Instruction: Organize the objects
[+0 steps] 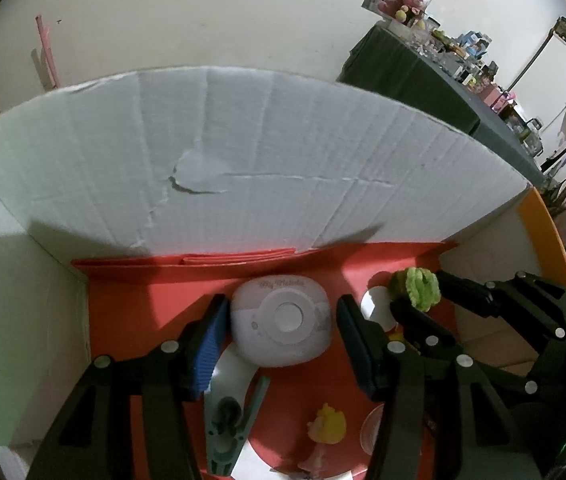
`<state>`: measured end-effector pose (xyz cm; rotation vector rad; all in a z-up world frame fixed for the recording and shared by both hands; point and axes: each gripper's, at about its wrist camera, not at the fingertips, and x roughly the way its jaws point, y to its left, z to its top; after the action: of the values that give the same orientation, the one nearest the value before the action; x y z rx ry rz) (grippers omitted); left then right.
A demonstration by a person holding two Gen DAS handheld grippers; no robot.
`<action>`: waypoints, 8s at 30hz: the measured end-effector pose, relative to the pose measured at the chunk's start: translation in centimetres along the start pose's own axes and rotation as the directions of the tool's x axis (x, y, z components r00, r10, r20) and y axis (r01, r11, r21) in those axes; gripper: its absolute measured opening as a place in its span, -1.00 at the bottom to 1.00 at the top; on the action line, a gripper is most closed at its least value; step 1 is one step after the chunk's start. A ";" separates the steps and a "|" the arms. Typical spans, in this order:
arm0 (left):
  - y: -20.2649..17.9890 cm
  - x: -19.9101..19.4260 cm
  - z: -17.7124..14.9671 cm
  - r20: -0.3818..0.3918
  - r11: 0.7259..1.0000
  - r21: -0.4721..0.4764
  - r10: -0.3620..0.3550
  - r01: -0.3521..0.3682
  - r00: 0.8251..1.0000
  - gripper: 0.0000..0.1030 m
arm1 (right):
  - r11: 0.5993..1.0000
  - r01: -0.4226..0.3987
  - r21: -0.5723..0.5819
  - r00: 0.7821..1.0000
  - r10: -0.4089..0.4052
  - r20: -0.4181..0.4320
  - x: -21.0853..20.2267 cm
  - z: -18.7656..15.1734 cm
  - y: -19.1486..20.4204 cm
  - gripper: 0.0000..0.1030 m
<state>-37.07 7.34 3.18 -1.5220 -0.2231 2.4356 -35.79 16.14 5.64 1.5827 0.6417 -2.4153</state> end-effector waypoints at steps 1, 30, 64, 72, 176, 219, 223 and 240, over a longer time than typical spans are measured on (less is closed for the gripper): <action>0.0 0.0 0.0 0.000 1.000 0.001 0.000 0.000 1.000 0.11 | 1.000 -0.001 0.001 1.000 0.001 0.000 0.1 0.0 -0.1 -0.36; -0.2 -1.4 -0.1 0.026 1.000 0.018 -0.001 0.001 1.000 0.17 | 1.000 0.001 0.008 1.000 -0.001 0.011 -1.0 -0.2 -0.5 -0.25; -1.6 -13.9 -7.1 0.301 0.994 0.092 0.021 -0.051 0.953 0.58 | 0.999 0.003 0.047 0.965 -0.015 0.262 -11.4 -6.1 0.3 0.23; -1.3 -16.2 -10.2 0.381 0.990 0.118 0.033 -0.084 0.924 0.75 | 0.994 -0.061 0.090 0.939 0.027 0.342 -13.3 -9.7 0.3 0.46; -0.2 -12.4 -16.0 0.310 0.985 0.073 0.128 -0.158 0.942 0.98 | 0.962 -0.199 0.186 0.933 0.128 0.336 -10.1 -16.5 1.3 0.62; 0.7 -11.6 -24.3 0.243 0.984 0.020 0.169 -0.180 0.955 0.99 | 0.944 -0.209 0.257 0.947 0.130 0.293 -9.2 -24.4 3.8 0.76; 1.0 -10.1 -24.6 0.211 0.980 0.009 0.193 -0.199 0.958 0.99 | 0.943 -0.202 0.263 0.953 0.126 0.277 -7.9 -24.7 4.0 0.77; 0.3 -9.4 -24.6 0.222 0.961 0.025 0.265 -0.277 0.939 1.00 | 0.949 -0.150 0.277 0.957 0.069 0.282 -7.5 -24.6 4.7 1.00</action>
<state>-11.12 4.08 0.35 -1.3392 0.0174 2.8001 -10.56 22.43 2.93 1.3022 0.1414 -2.6672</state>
